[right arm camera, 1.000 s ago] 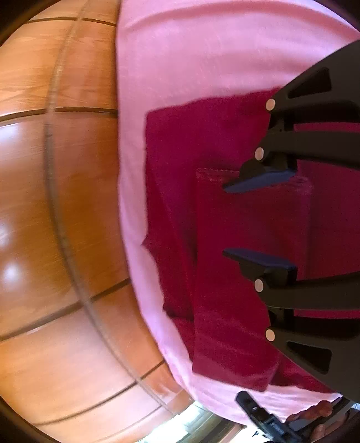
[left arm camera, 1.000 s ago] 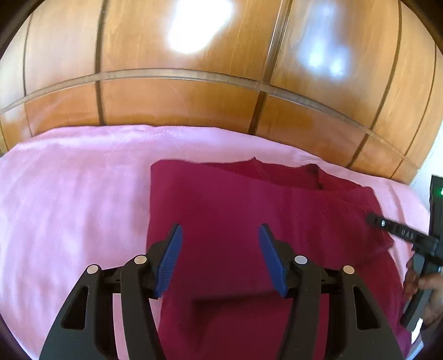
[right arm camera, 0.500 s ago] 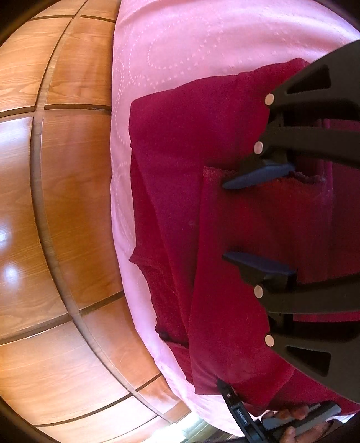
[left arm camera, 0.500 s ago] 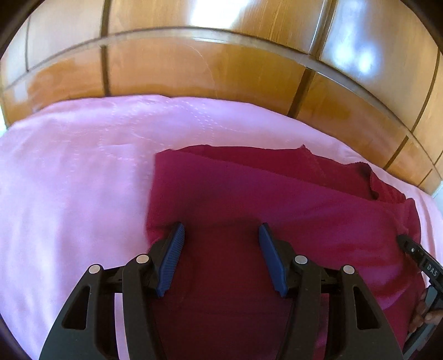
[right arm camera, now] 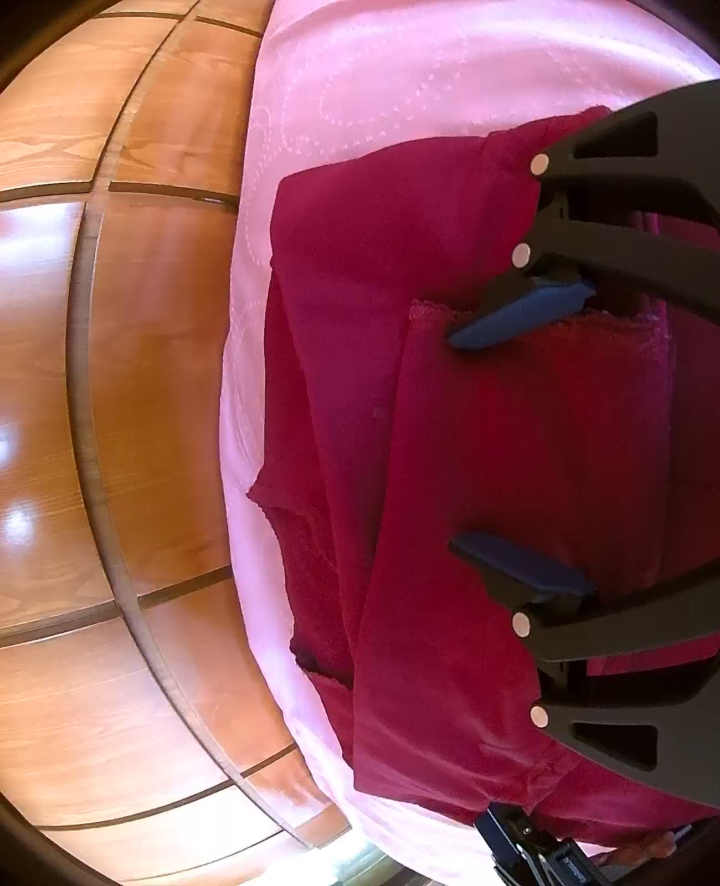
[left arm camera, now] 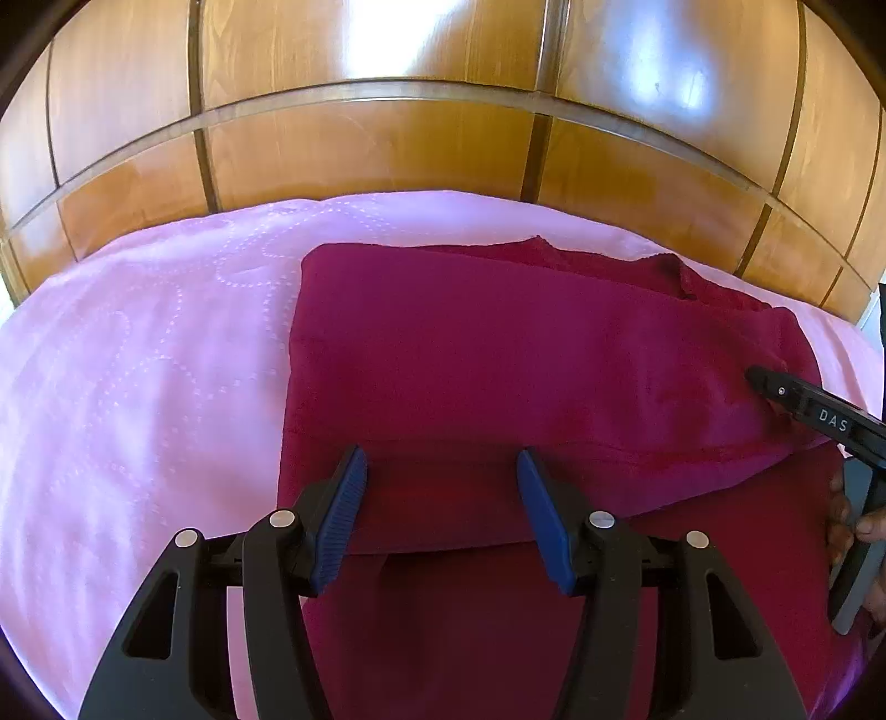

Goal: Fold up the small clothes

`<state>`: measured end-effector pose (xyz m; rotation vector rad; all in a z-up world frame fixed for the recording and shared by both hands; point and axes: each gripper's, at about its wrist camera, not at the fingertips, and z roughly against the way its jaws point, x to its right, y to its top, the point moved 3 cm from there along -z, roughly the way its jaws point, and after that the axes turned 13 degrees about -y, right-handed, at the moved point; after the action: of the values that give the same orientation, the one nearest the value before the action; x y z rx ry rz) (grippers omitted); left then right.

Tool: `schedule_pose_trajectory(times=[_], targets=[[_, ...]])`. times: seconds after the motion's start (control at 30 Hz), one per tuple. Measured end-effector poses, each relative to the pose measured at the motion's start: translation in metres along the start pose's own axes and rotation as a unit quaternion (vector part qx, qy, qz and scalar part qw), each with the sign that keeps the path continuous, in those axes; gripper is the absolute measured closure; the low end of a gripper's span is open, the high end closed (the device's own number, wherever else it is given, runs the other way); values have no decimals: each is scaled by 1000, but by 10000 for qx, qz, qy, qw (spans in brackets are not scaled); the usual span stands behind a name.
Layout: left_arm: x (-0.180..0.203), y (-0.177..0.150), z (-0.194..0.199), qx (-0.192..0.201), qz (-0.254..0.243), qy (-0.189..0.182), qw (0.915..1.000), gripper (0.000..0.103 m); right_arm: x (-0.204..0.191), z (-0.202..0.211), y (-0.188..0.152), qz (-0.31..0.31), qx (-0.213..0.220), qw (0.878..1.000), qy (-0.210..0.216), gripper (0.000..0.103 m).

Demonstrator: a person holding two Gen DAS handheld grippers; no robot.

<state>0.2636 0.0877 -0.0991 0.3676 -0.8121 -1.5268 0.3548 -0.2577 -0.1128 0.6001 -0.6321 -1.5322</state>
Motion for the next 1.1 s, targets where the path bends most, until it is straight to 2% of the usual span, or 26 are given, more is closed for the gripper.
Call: schedule_pose_trajectory(times=[0.63, 0.77, 0.83, 0.87, 0.97, 1.1], targets=[[-8, -6, -14, -48, 168, -101, 9998, 45, -4, -2, 0, 73, -27, 9999, 150, 21], [-7, -6, -13, -61, 141, -59, 9999, 45, -11, -1, 3, 265, -117, 9996, 6, 15], [-6, -7, -4, -44, 147, -17, 9999, 45, -18, 8, 4, 458, -306, 9983, -190, 11], [-5, -8, 2, -29, 131, -28, 9999, 44, -20, 12, 3, 493, -360, 9980, -181, 2], [-3, -21, 29, 34, 82, -97, 9999, 32, -19, 39, -9, 480, -301, 9984, -21, 2], [-12, -52, 63, -47, 197, -244, 9995, 32, 6, 71, -45, 225, -401, 9989, -15, 2]])
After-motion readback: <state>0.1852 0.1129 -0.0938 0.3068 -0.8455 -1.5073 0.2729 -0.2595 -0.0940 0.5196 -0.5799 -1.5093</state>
